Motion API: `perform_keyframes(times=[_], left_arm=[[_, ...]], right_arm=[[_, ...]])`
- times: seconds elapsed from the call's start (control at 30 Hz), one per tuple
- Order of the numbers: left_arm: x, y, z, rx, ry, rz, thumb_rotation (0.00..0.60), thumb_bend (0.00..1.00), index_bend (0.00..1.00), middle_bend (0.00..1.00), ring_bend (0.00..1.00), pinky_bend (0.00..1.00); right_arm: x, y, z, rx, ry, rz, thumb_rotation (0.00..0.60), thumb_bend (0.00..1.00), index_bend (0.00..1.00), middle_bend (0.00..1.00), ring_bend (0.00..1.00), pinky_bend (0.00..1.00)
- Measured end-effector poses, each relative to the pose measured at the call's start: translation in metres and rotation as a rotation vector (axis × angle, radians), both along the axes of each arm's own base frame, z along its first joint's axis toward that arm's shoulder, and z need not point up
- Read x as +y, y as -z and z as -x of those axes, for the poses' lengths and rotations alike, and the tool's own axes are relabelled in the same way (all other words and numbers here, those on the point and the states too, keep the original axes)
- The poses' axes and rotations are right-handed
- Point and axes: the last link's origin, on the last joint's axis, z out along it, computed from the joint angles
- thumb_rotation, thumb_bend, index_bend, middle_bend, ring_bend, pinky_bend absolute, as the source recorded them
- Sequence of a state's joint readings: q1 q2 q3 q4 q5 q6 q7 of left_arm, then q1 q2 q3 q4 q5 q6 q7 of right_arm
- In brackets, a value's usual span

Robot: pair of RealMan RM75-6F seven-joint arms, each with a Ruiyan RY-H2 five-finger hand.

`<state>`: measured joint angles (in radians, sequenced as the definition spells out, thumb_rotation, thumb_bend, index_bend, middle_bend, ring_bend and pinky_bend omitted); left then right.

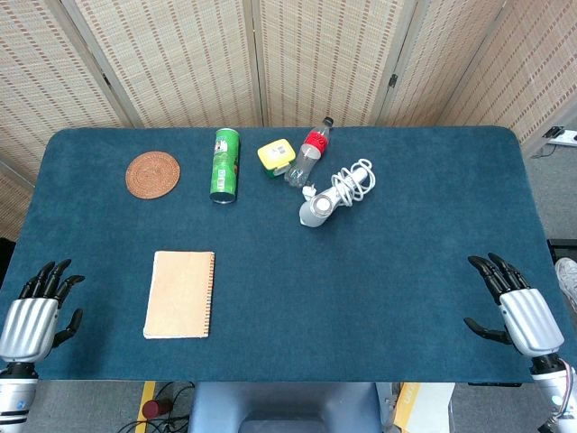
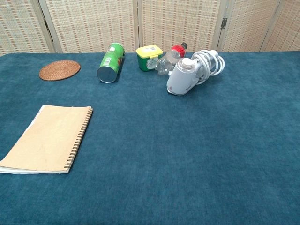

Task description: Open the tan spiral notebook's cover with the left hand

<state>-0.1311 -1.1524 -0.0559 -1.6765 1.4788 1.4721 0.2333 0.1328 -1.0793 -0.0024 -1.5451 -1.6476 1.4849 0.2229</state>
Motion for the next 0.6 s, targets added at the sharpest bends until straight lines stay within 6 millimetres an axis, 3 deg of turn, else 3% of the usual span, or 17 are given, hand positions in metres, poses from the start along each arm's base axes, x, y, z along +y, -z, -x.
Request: perform_keyframes(times=[0.5,0.6], left_arm=[[0.0018,0.0037,0.0059,-0.012,0.032,0.009,0.6,0.42,0.29,0.13,0.08,0.22],[0.0047,0.0067,0.0086,-0.025,0.051,0.029,0.6,0.37,0.29,0.13,0.08,0.22]], right_arm=[[0.008,-0.0099,-0.004,-0.001,-0.019,0.046,0.6,0.23,0.04,0.15,0.02,0.12],[0.0098,-0.0102,-0.004,-0.007,-0.019,0.045,0.6,0.23,0.04,0.15,0.02,0.12]])
